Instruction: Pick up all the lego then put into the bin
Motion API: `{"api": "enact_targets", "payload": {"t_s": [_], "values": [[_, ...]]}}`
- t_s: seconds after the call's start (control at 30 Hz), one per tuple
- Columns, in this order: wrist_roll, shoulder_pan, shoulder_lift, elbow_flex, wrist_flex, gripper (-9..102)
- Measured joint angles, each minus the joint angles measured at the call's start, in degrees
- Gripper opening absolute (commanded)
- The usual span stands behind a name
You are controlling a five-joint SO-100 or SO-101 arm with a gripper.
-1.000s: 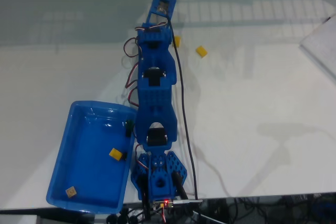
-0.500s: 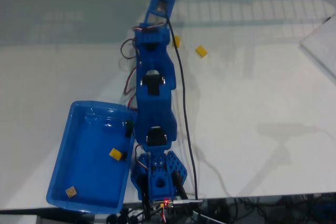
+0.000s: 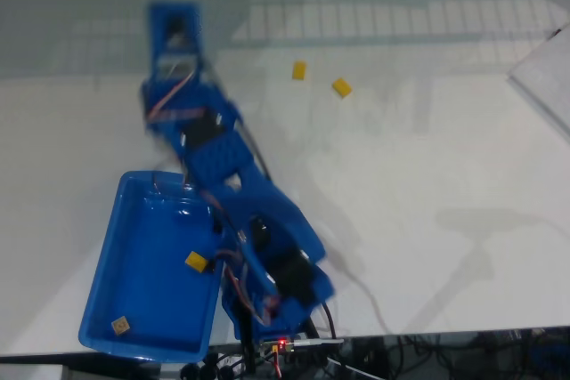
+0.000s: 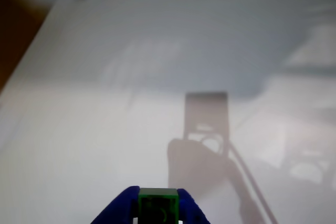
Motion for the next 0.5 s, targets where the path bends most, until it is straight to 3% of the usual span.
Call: {"api": "enact_targets", "payload": {"t_s": [0.33,0.5], "values": [[-2.2,-31.03,19.25,8.44,23.73,0],[-2.2,-37.88,20.65,8.44,31.11,5]]}}
